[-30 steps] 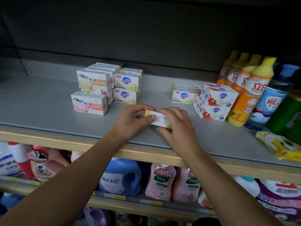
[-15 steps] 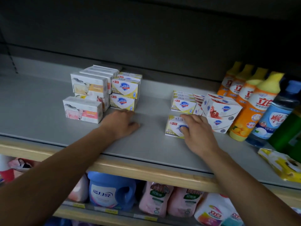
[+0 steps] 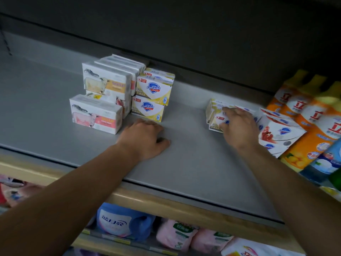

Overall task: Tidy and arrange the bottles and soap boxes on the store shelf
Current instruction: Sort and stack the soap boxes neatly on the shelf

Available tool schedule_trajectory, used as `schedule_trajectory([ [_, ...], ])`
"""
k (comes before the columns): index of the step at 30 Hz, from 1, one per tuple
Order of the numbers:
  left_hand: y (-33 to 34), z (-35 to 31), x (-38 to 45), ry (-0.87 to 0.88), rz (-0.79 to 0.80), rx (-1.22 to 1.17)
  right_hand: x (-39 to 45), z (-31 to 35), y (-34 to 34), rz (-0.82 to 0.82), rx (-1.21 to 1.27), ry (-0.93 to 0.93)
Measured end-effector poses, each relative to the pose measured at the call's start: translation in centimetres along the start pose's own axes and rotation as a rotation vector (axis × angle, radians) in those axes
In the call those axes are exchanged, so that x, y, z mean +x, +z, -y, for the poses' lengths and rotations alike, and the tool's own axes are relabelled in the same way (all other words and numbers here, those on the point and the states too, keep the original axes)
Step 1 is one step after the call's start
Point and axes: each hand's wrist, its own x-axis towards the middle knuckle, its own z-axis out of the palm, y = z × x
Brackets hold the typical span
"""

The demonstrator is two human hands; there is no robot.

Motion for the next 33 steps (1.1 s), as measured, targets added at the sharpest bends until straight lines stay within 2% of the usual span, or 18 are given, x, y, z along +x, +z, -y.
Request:
schedule_trajectory([
  [5, 0.2, 0.1, 0.1, -0.005, -0.021, -0.007, 1.4, -0.2, 3.1, 0.033, -0.051, 0.008],
  [12, 0.4, 0.1, 0.0, -0.002, -0.025, -0.017, 1.2, -0.1, 5.2, -0.088, -0.026, -0.035],
  [18, 0.0, 0.0, -0.1, 0.02, -0.014, -0.018, 1.4, -0.2, 5.6, -0.102, 0.028, -0.026],
  [20, -0.4, -0.3, -0.2, 0.038, -0.073, -0.062, 1.4, -0.2, 5.7, -0.095, 0.028, -0.023],
  [23, -1.9, -0.6, 0.2, 0.084, -0.279, -0.115, 1.4, -0.1, 5.7, -0.085, 0.022, -0.031],
  [25, -3.4, -0.9, 1.3, 0.105, -0.428, -0.089, 1.4, -0.2, 5.6, -0.072, 0.033, -0.031],
  [27, -5.0, -1.0, 3.1, 0.122, -0.497, -0.025, 1.5, -0.3, 5.4, -0.05, 0.04, -0.023],
  [29, -6.3, -0.6, 5.1, 0.095, -0.452, 0.028, 1.7, -0.4, 5.3, -0.03, 0.042, -0.022],
  [33, -7.7, 0.2, 8.4, 0.036, -0.218, 0.146, 1.8, -0.5, 5.1, -0.001, 0.072, -0.025],
])
